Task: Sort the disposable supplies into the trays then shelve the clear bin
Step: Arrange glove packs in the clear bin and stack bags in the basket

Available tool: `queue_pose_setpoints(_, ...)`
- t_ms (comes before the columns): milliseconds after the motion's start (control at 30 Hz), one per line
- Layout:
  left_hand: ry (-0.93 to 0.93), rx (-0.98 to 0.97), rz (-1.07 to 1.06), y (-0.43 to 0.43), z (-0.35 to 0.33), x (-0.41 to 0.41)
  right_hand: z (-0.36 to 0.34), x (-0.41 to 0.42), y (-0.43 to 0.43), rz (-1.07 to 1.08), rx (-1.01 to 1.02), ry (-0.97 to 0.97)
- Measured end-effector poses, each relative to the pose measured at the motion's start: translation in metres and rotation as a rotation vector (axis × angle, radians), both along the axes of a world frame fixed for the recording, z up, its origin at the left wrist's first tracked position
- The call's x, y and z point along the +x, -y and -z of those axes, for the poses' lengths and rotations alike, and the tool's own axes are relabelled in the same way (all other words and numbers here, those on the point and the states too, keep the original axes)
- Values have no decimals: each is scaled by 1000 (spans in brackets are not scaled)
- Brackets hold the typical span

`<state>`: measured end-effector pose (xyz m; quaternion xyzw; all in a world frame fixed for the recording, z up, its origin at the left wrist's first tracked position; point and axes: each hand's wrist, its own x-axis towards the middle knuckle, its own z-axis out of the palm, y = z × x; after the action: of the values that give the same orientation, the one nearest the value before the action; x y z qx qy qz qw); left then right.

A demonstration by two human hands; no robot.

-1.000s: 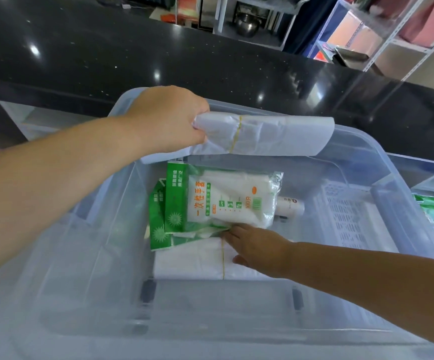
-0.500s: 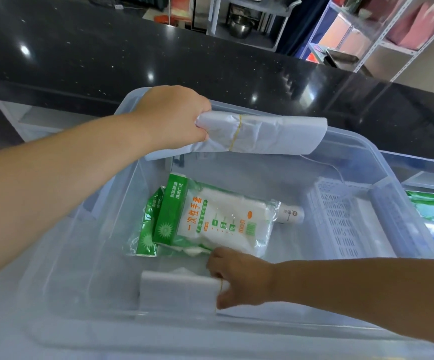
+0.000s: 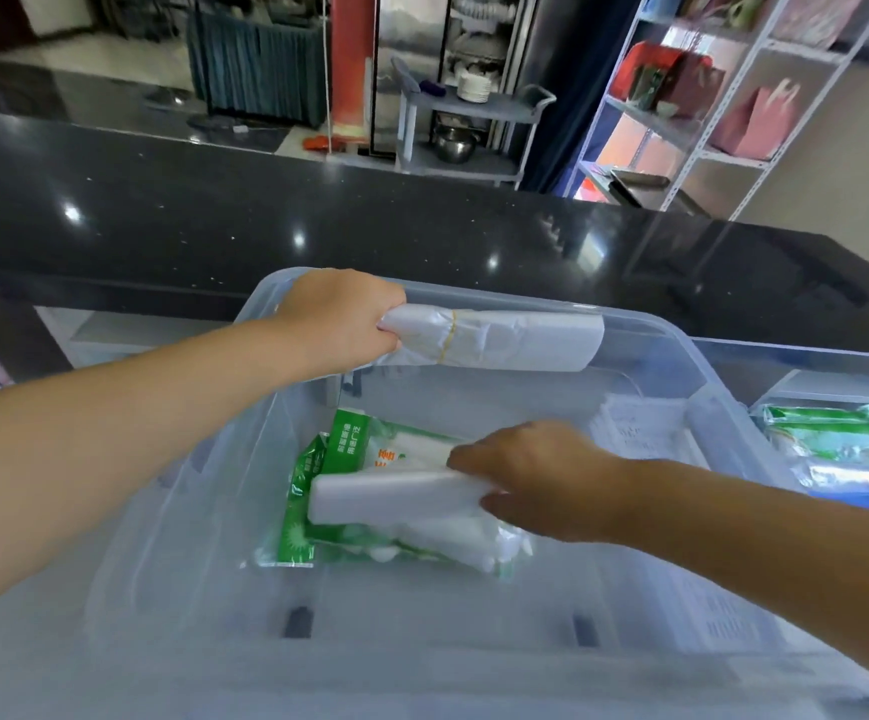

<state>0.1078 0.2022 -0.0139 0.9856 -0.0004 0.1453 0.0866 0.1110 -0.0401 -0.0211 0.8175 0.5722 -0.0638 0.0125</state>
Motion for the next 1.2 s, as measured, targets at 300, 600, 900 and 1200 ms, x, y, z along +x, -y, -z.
queue_pose_setpoints(300,160,58,-12,79,-58,-1,-105,13,93,176,511,415)
queue_pose_setpoints(600,395,-99,-53,239,-91,29,-143,86,248,498,938,65)
queue_pose_setpoints(900,208,-270,-216,388,-66,71,-54,152,391,671,1041,-341)
queue_pose_setpoints(1200,134,-775,-459,475,13,73,12,173,392,717,1083,-595)
